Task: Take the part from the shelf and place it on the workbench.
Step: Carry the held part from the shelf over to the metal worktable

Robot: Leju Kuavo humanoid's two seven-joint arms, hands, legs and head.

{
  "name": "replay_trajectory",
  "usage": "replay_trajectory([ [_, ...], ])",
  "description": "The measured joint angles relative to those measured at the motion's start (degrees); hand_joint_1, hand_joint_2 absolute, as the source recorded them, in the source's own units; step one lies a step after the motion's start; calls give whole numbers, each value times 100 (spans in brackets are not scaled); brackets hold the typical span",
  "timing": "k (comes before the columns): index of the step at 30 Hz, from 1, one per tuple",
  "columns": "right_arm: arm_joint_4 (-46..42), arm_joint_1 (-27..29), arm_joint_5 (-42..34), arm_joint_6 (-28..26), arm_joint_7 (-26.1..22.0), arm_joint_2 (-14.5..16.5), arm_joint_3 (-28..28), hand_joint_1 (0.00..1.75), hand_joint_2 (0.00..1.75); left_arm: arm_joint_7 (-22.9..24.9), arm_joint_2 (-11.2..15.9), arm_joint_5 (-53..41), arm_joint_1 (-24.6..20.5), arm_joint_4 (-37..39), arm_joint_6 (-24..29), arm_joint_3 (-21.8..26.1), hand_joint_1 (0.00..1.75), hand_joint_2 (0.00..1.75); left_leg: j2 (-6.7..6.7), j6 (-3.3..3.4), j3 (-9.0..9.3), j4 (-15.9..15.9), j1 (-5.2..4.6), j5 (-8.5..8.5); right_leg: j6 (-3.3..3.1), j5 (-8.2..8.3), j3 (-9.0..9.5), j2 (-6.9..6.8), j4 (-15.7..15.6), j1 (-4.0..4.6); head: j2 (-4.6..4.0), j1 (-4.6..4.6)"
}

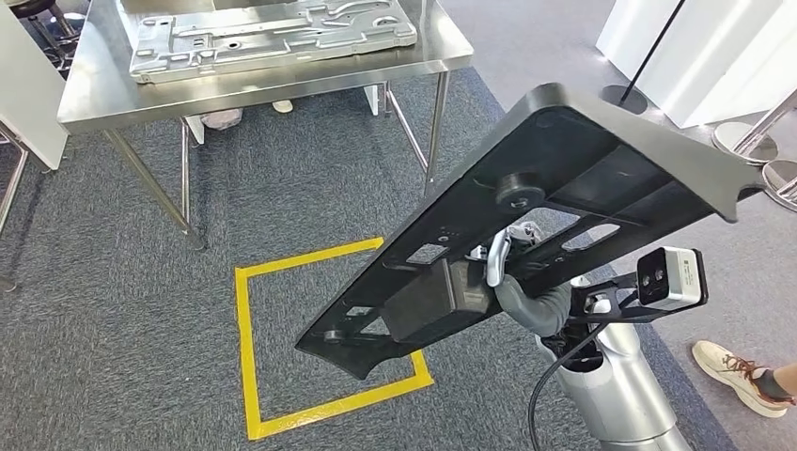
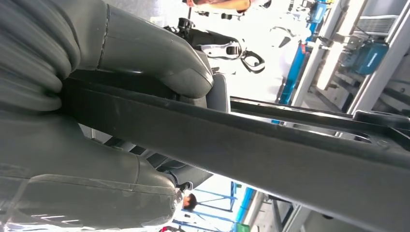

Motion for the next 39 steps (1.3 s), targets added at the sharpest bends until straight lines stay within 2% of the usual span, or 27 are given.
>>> replay_trajectory([
  [2,3,-1,-18,-54,-1,-2,2,175,175,-5,0,-31,1,0,-20,-6,0,175,-26,-24,88,1,-7,-64,-46,503,295,3,-787,6,0,2],
  [3,2,-1,-20,-78,-7,-2,4,175,175,-5,0,-45,-3,0,-25,-11,0,175,-37,-46,122,3,-18,-98,-74,677,470,7,-1192,21,0,-1],
  [4,0,1,-19,-98,-16,-3,6,175,175,-4,1,-58,-8,0,-28,-18,0,175,-44,-73,140,6,-26,-127,-103,777,593,13,-1482,35,0,-4],
  [5,-2,7,-11,-112,-30,-3,8,175,175,-3,1,-63,-11,0,-28,-26,0,175,-48,-103,146,9,-31,-151,-128,782,644,19,-1606,48,0,-9],
  [8,-8,40,36,-122,-91,-9,15,175,175,-3,13,-73,-14,-1,-25,-47,0,175,-45,-199,173,10,-26,-217,-210,729,682,33,-1650,46,0,-14],
  [10,-12,46,68,-121,-130,-12,22,175,175,-8,27,-83,-18,-2,-24,-60,0,175,-19,-262,82,268,-16,-360,-272,692,763,32,-1699,20,0,-33],
  [11,-14,51,87,-122,-144,-12,27,175,175,-10,33,-90,-19,-2,-23,-70,0,175,-5,-285,-78,583,-1,-488,-296,664,807,28,-1713,15,0,-44],
  [13,-14,79,118,-132,-166,-12,36,175,175,-9,31,-103,-11,-2,-22,-88,0,175,8,-320,-561,1400,17,-739,-323,590,881,26,-1716,18,0,-53],
  [14,-13,101,128,-138,-175,-12,41,175,175,-9,31,-107,-1,-2,-21,-95,0,175,9,-331,-763,1674,23,-754,-324,550,927,27,-1715,19,0,-54],
  [15,-13,119,133,-144,-183,-12,46,175,175,-8,31,-109,10,-2,-19,-100,0,175,10,-334,-865,1728,28,-643,-319,506,985,30,-1714,20,0,-54],
  [16,-13,131,135,-148,-191,-12,51,175,175,-8,32,-110,18,-2,-15,-103,0,175,13,-327,-848,1535,32,-415,-311,457,1057,33,-1714,19,0,-55],
  [17,-13,136,138,-153,-196,-12,55,175,175,-9,33,-110,22,-2,-12,-106,0,175,18,-307,-736,1151,34,-114,-297,400,1137,35,-1716,19,0,-55],
  [18,-13,136,142,-160,-200,-12,58,175,175,-9,36,-110,23,-2,-8,-109,0,175,26,-276,-591,770,25,104,-275,346,1209,35,-1722,23,0,-51],
  [19,-13,134,148,-172,-202,-12,61,175,175,-9,38,-110,23,-2,-6,-110,0,175,35,-239,-448,434,9,233,-248,300,1260,37,-1726,28,0,-49],
  [20,-13,136,157,-195,-201,-12,64,175,175,-9,40,-112,20,-2,-6,-113,0,175,42,-204,-358,236,-11,261,-217,267,1288,38,-1739,32,0,-44],
  [22,-15,143,194,-287,-168,-12,70,175,175,-12,42,-114,16,-2,-4,-115,0,175,46,-131,-286,104,-33,169,-144,263,1314,41,-1731,41,0,-42],
  [24,-20,156,222,-399,-97,-12,69,175,175,-18,40,-117,21,-2,-1,-118,0,175,33,-60,-203,37,-9,126,-86,279,1259,38,-1561,37,0,-38],
  [26,-24,172,223,-463,-39,-12,60,175,175,-24,39,-127,23,-2,0,-119,0,175,23,1,-88,-11,9,79,-56,188,940,39,-1032,25,0,-23],
  [28,-24,213,222,-492,-20,-13,52,175,175,-30,39,-148,22,-2,0,-119,0,175,14,34,7,-19,2,-4,-33,-69,402,41,-290,13,0,-9],
  [29,-24,236,222,-501,-18,-14,51,175,175,-31,39,-157,26,-2,1,-119,0,175,4,36,62,-18,-1,-54,-19,-169,170,40,-46,8,0,-7],
  [30,-24,255,222,-510,-14,-14,49,175,175,-33,39,-164,30,-2,1,-119,0,175,-7,31,131,-18,-3,-109,-12,-188,20,40,25,5,0,-5],
  [31,-26,264,221,-517,-9,-15,45,175,175,-33,39,-168,34,-2,1,-121,0,175,-18,19,210,-18,-3,-167,-9,-83,-18,40,-114,5,0,-4],
  [32,-27,265,217,-523,-2,-15,39,175,175,-32,37,-170,34,-2,1,-123,0,175,-25,4,301,-18,-4,-232,-23,150,32,40,-435,7,0,-2],
  [34,-31,262,209,-529,13,-16,25,175,175,-32,27,-174,29,-2,1,-128,0,175,-38,-38,451,-16,-11,-368,-80,727,214,40,-1186,27,0,-1],
  [35,-31,259,207,-531,23,-16,21,175,175,-32,20,-175,19,-2,2,-129,0,175,-43,-71,497,-21,-18,-434,-113,914,279,41,-1430,43,0,2],
  [36,-37,256,207,-537,33,-16,20,175,175,-31,15,-176,10,-2,3,-130,0,175,-45,-107,540,-17,-24,-471,-146,996,309,45,-1550,56,0,4],
  [39,-63,221,218,-568,62,-15,22,175,175,-31,14,-175,-16,-2,14,-130,0,175,-32,-199,582,119,-31,-457,-244,946,439,54,-1633,45,0,2],
])
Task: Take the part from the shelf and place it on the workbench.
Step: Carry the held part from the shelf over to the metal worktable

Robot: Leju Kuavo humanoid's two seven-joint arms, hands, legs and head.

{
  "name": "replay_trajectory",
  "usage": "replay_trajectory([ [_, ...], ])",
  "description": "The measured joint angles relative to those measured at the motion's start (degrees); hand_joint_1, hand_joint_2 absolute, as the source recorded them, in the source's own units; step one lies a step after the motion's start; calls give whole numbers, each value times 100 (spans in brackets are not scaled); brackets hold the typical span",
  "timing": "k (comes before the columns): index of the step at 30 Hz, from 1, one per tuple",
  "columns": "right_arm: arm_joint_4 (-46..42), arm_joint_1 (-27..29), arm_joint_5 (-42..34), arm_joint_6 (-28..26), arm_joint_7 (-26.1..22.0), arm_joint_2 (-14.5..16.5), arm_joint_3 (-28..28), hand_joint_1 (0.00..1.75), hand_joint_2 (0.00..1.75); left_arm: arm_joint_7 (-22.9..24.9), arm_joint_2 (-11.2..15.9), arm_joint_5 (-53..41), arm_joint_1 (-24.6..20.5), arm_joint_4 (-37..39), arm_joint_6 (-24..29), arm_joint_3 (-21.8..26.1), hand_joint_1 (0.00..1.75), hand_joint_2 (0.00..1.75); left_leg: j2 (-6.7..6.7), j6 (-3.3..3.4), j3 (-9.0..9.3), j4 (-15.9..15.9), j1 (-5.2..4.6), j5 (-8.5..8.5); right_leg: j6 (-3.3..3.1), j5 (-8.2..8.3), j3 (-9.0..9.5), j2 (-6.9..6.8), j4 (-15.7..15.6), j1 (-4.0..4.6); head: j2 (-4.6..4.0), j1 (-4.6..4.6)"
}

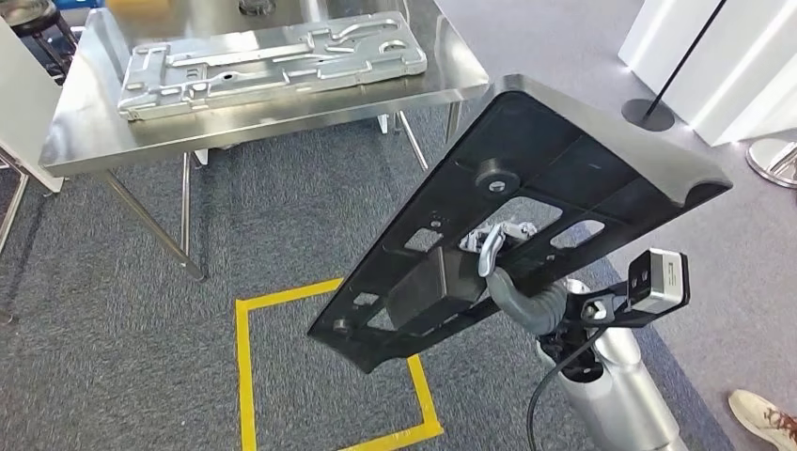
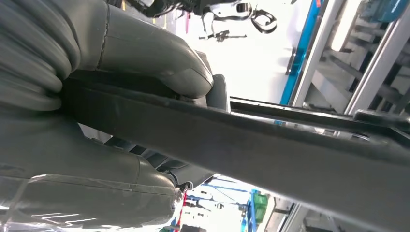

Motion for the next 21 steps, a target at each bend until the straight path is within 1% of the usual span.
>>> replay_trajectory([
  [1,-6,-21,10,-13,4,2,1,175,175,1,-1,1,-9,0,4,-1,0,175,12,-23,-92,197,5,0,-33,-31,70,-1,-23,-10,0,-7],
  [2,-9,-43,26,-25,7,5,4,175,175,3,-2,1,-16,0,8,-1,0,175,23,-48,-254,493,14,-51,-60,-64,137,-6,-44,-17,0,-11],
  [3,-12,-60,46,-38,9,8,9,175,175,7,-5,2,-20,0,10,-2,0,175,33,-72,-475,858,26,-164,-82,-107,189,-15,-54,-15,0,-18],
  [4,-13,-71,73,-50,15,9,14,175,175,13,-9,3,-18,0,13,-2,0,175,38,-92,-726,1204,34,-333,-95,-153,233,-21,-57,-13,0,-20],
  [5,-12,-74,97,-60,23,10,21,175,175,18,-10,4,-9,0,14,-2,0,175,39,-107,-944,1449,41,-493,-101,-202,283,-28,-56,-10,0,-20],
  [6,-11,-72,116,-69,31,10,28,175,175,21,-10,7,3,0,18,-2,0,175,42,-113,-1096,1546,44,-578,-102,-253,343,-36,-55,-7,0,-21],
  [7,-10,-70,137,-78,38,10,34,175,175,23,-10,10,14,0,22,-2,0,175,49,-112,-1157,1440,46,-513,-98,-310,417,-49,-55,-3,0,-23],
  [8,-9,-68,158,-85,43,14,42,175,175,21,-10,13,22,0,28,-1,0,175,71,-100,-1133,1152,44,-291,-92,-370,502,-70,-55,2,0,-22],
  [9,-8,-66,182,-95,46,17,48,175,175,19,-9,15,30,0,34,-1,0,175,131,-68,-1059,755,35,44,-83,-430,578,-95,-61,7,0,-22],
  [10,-4,-63,208,-111,51,22,55,175,175,15,-9,16,34,0,39,0,0,175,199,-31,-991,392,18,336,-67,-487,648,-122,-60,18,0,-18],
  [11,0,-61,233,-131,61,29,63,175,175,10,-9,16,34,0,44,0,0,175,257,9,-944,141,-4,536,-43,-533,689,-143,-62,27,0,-14],
  [12,4,-57,260,-154,76,34,74,175,175,5,-10,16,36,0,46,0,0,175,287,48,-926,19,-26,641,-12,-570,708,-160,-66,33,0,-11],
  [13,8,-56,287,-176,92,39,86,175,175,-1,-11,16,36,0,48,0,0,175,271,74,-927,5,-43,634,22,-596,726,-177,-73,37,0,-8],
  [15,4,-68,334,-198,129,46,108,175,175,-13,-15,16,44,0,48,0,0,175,208,129,-865,-49,-28,659,90,-653,771,-205,-92,44,0,-7],
  [16,2,-78,346,-201,138,47,115,175,175,-19,-17,16,44,0,47,0,0,175,186,155,-819,-89,-9,659,116,-713,755,-188,-11,44,0,4],
  [17,0,-87,352,-201,144,47,120,175,175,-23,-20,15,40,0,46,0,0,175,168,182,-768,-130,13,653,140,-819,663,-151,198,39,0,17],
  [18,2,-86,356,-201,145,47,127,175,175,-27,-22,15,33,0,46,0,0,175,153,204,-728,-151,21,634,158,-963,479,-105,546,19,0,30],
  [19,6,-82,357,-201,145,47,132,175,175,-28,-22,14,25,0,46,0,0,175,136,222,-696,-157,25,603,177,-1115,223,-67,974,5,0,43],
  [20,12,-70,360,-201,145,47,138,175,175,-28,-22,14,19,0,45,0,0,175,115,228,-665,-155,25,567,196,-1218,-35,-49,1366,-12,0,45],
  [21,18,-59,363,-201,146,47,143,175,175,-29,-23,14,19,0,45,0,0,175,91,226,-626,-150,25,529,211,-1213,-227,-45,1596,-27,0,46],
])
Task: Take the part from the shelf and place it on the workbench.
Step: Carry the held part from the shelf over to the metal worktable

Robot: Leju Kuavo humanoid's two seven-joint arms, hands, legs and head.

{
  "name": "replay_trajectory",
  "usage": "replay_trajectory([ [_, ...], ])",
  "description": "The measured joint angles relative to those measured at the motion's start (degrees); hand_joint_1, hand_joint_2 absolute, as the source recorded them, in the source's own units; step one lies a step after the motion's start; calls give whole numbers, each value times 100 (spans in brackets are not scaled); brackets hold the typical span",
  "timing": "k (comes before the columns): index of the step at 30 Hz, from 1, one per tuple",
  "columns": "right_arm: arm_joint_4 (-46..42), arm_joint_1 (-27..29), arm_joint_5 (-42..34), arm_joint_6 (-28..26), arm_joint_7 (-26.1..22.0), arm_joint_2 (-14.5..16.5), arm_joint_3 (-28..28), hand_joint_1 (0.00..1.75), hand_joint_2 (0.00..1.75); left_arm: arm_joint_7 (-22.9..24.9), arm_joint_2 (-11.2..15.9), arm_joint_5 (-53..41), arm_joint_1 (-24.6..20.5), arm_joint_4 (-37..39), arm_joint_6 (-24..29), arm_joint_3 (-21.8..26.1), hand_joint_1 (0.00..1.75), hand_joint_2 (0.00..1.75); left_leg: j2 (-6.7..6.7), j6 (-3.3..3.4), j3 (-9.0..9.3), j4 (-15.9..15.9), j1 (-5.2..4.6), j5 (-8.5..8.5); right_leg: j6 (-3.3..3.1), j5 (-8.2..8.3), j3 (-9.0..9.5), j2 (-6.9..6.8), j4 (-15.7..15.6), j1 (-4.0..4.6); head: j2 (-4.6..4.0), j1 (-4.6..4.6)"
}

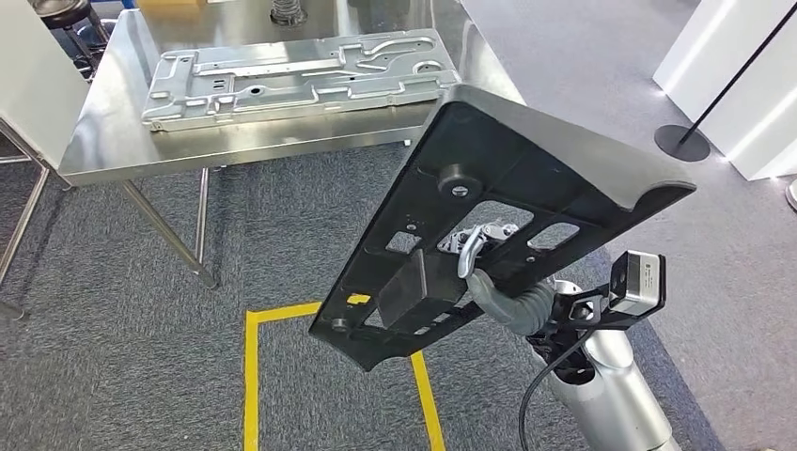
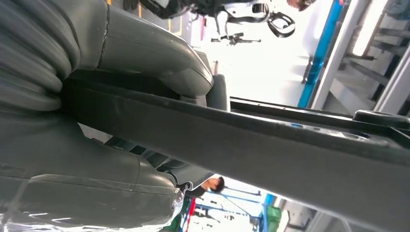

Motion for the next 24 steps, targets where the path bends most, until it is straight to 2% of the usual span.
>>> replay_trajectory([
  [1,6,7,3,0,0,0,2,175,175,0,-1,0,3,0,0,0,0,175,-24,-10,47,7,2,-42,10,131,-82,2,2,-14,0,1],
  [2,10,8,5,0,0,0,3,175,175,0,-3,0,6,0,0,0,0,175,-47,-24,105,17,5,-90,15,377,-42,3,-237,-27,0,2],
  [3,13,7,7,0,0,0,3,175,175,0,-7,0,10,0,0,0,0,175,-66,-43,167,27,8,-142,13,676,85,2,-643,-40,0,4],
  [4,17,4,7,0,-1,0,3,175,175,0,-12,0,10,0,-1,0,0,175,-80,-71,215,38,1,-196,3,888,232,5,-1030,-41,0,5],
  [5,20,2,5,0,-4,1,3,175,175,1,-16,0,8,0,-1,0,0,175,-94,-105,242,48,-5,-242,-20,1018,353,9,-1330,-38,1,4],
  [6,22,0,1,-2,-8,2,4,175,175,1,-19,0,4,0,-2,0,0,175,-102,-138,256,53,-12,-276,-47,1051,418,15,-1491,-28,1,3],
  [9,20,-7,-1,-66,-19,-1,1,175,175,0,-17,1,-7,0,-2,0,0,175,-101,-240,291,38,-1,-338,-153,986,465,32,-1565,-8,0,0],
  [11,19,-18,-14,-145,-30,-6,-12,175,175,-9,-15,2,-7,0,-5,0,0,175,-72,-304,209,282,14,-485,-227,963,533,30,-1611,-24,0,-16],
  [12,20,-22,-29,-178,-36,-7,-18,175,175,-19,-14,3,-6,0,-8,0,0,175,-57,-328,60,587,23,-622,-256,947,567,25,-1625,-29,0,-25],
  [14,29,-8,-51,-239,-44,-7,-25,175,175,-37,-14,7,3,0,-14,1,0,175,-47,-362,-427,1429,35,-910,-290,902,614,23,-1627,-17,0,-32],
  [15,34,12,-36,-284,-43,-9,-25,175,175,-43,-13,8,15,0,-16,2,0,175,-46,-368,-638,1726,39,-948,-296,876,640,27,-1627,-11,0,-32],
  [16,37,34,1,-343,-41,-13,-25,175,175,-46,-13,9,30,0,-19,3,0,175,-46,-364,-754,1812,41,-866,-297,848,674,32,-1626,-7,0,-33],
  [17,36,52,52,-409,-37,-21,-24,175,175,-49,-13,8,45,0,-22,3,0,175,-46,-349,-743,1644,41,-666,-294,818,719,38,-1626,-2,0,-34],
  [19,32,68,152,-525,-23,-44,-23,175,175,-50,-7,8,59,0,-27,5,0,175,-41,-279,-473,848,27,-152,-277,751,818,44,-1629,8,0,-31],
  [20,30,69,192,-575,-14,-54,-23,175,175,-50,-1,7,60,0,-27,5,0,175,-36,-238,-332,487,11,13,-257,722,850,47,-1630,18,0,-29],
  [21,24,70,245,-639,0,-60,-24,175,175,-51,4,8,59,0,-28,6,0,175,-30,-202,-242,254,-9,95,-231,700,867,49,-1633,23,0,-27],
  [22,14,73,309,-714,15,-63,-25,175,175,-51,9,8,60,0,-25,7,0,175,-27,-172,-205,156,-30,95,-198,684,872,51,-1640,23,0,-27],
  [24,-42,84,462,-867,28,-66,-28,175,175,-57,8,10,67,0,-16,9,0,175,-28,-125,-181,105,-25,85,-129,662,891,51,-1661,17,0,-28],
])
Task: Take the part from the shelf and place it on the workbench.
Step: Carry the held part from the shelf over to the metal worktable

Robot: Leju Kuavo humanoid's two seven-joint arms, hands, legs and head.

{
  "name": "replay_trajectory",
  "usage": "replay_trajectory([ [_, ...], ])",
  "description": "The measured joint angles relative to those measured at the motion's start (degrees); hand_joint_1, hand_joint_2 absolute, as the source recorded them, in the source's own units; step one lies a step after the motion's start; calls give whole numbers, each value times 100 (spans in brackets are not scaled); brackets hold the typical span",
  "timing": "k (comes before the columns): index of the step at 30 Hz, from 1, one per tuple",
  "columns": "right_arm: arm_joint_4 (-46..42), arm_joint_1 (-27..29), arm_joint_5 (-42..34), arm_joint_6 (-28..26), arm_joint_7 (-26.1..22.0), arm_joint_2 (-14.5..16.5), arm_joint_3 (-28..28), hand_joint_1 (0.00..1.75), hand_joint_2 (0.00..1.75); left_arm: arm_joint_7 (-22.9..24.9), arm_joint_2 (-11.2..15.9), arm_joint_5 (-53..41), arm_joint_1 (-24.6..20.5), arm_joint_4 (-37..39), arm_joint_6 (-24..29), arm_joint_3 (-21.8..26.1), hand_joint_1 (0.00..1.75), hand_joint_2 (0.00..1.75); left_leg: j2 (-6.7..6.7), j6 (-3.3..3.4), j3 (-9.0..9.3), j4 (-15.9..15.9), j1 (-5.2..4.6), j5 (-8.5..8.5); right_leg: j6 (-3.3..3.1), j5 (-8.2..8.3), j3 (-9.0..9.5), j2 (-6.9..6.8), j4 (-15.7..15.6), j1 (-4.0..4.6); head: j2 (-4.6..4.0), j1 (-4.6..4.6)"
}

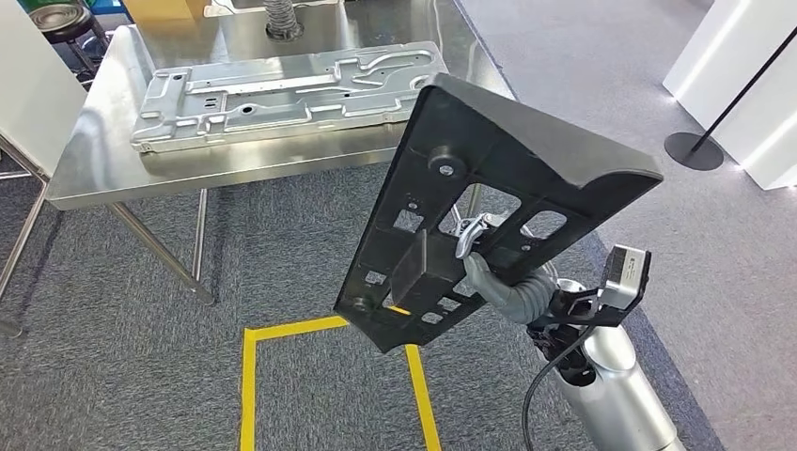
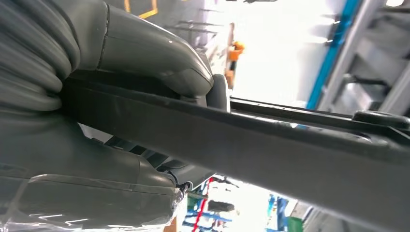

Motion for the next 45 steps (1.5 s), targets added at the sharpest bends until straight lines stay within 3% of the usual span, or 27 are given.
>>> replay_trajectory([
  [2,-103,8,124,-106,-49,-20,-31,175,175,-19,-7,-8,7,0,3,2,0,175,-3,58,77,-89,35,9,51,-110,-52,-5,173,4,0,10],
  [3,-155,18,168,-137,-87,-34,-55,175,175,-31,-10,-15,7,0,-2,2,0,175,-2,85,120,-124,53,9,72,-236,-178,-6,437,4,0,18],
  [5,-216,88,210,-138,-170,-86,-108,175,175,-60,-13,-25,6,0,-16,2,0,175,-5,117,172,-134,46,-35,106,-538,-628,-5,1228,-11,0,28],
  [6,-226,151,215,-124,-212,-123,-130,175,175,-72,-14,-27,10,0,-23,2,0,175,-12,122,199,-132,44,-64,124,-608,-849,-6,1556,-22,0,28],
  [7,-227,218,223,-102,-258,-165,-147,175,175,-84,-14,-28,17,0,-27,3,0,175,-19,121,231,-130,42,-96,138,-566,-986,-6,1698,-31,0,28],
  [8,-227,272,234,-80,-304,-203,-162,175,175,-91,-14,-31,27,0,-31,3,0,175,-26,114,270,-125,42,-129,144,-406,-1009,-7,1605,-39,0,28],
  [10,-228,319,260,-36,-383,-261,-187,175,175,-102,-16,-38,42,0,-39,4,0,175,-31,83,353,-106,42,-214,134,107,-760,-10,844,-49,0,30],
  [12,-229,326,274,-8,-420,-299,-204,175,175,-111,-18,-43,38,0,-49,4,0,175,-34,26,395,-71,20,-312,91,382,-503,-9,194,-37,0,31],
  [17,-233,327,227,75,-398,-346,-220,175,175,-125,-7,-43,25,-2,-53,4,0,175,-18,-134,416,67,23,-496,-75,309,-362,7,31,-33,1,23],
  [19,-232,323,193,98,-370,-354,-221,175,175,-128,-5,-43,20,-2,-51,6,0,175,-11,-182,126,688,41,-776,-128,257,-275,-4,6,-41,0,13],
  [21,-223,323,160,123,-337,-354,-218,175,175,-127,-5,-43,27,-2,-46,15,0,175,-10,-210,-364,1492,51,-1041,-146,186,-206,-6,8,-30,0,9],
  [22,-218,323,147,140,-324,-354,-215,175,175,-127,-5,-43,35,-2,-44,21,0,175,-10,-211,-535,1687,52,-1022,-146,146,-162,-3,9,-24,0,9],
  [23,-214,323,135,156,-318,-354,-213,175,175,-127,-5,-43,43,-2,-42,27,0,175,-10,-200,-592,1642,51,-867,-143,101,-104,1,9,-20,0,9],
  [25,-212,321,121,176,-316,-354,-211,175,175,-126,-4,-43,51,-2,-42,34,0,175,-9,-137,-396,922,41,-295,-127,-4,40,4,3,-11,0,9],
  [27,-208,312,113,180,-318,-354,-210,175,175,-124,2,-42,51,-2,-39,39,0,175,-3,-54,-135,247,-1,36,-83,-89,135,5,-10,-2,0,25],
  [29,-202,308,109,180,-316,-354,-209,175,175,-121,6,-40,49,-2,-35,44,0,175,2,11,-52,52,-40,22,-11,-103,167,11,-25,-4,0,41],
  [32,-203,297,107,179,-312,-355,-208,175,175,-121,2,-37,55,-2,-29,46,0,175,-11,98,85,-74,-7,-16,71,-111,144,5,149,-9,0,54],
  [34,-206,285,108,172,-312,-357,-202,175,175,-122,-4,-36,51,-2,-29,52,0,175,-16,154,212,-132,14,-60,112,-291,-171,0,703,-19,0,77],
  [36,-198,305,114,160,-318,-358,-187,175,175,-125,-8,-36,47,-2,-29,64,0,175,-24,178,289,-136,12,-131,152,-548,-693,2,1421,-31,0,89],
  [37,-191,322,119,158,-333,-357,-176,175,175,-127,-11,-37,52,-2,-29,70,0,175,-30,176,331,-135,11,-173,168,-594,-896,1,1623,-36,0,90],
  [38,-184,335,123,164,-365,-357,-165,175,175,-128,-13,-39,60,-2,-30,74,0,175,-39,168,385,-134,11,-217,174,-523,-997,0,1618,-40,0,90],
  [39,-180,340,126,173,-403,-356,-155,175,175,-128,-16,-41,67,-2,-31,75,0,175,-63,150,453,-133,12,-267,176,-333,-983,2,1396,-44,0,90],
  [41,-177,340,129,191,-459,-356,-140,175,175,-129,-30,-45,65,-2,-33,76,0,175,-115,102,594,-130,12,-378,159,222,-766,77,618,-50,0,93],
  [42,-173,339,136,197,-468,-356,-134,175,175,-131,-38,-45,52,-2,-33,78,0,175,-147,70,639,-129,11,-426,133,385,-670,128,300,-44,0,95],
  [43,-169,339,150,203,-465,-356,-129,175,175,-132,-44,-45,34,-2,-33,79,0,175,-161,39,658,-133,13,-462,97,487,-615,172,116,-31,0,96],
  [45,-158,323,195,224,-441,-356,-116,175,175,-138,-46,-45,14,-2,-33,82,0,175,-186,-20,678,-119,15,-486,8,456,-582,182,40,-12,0,91],
])
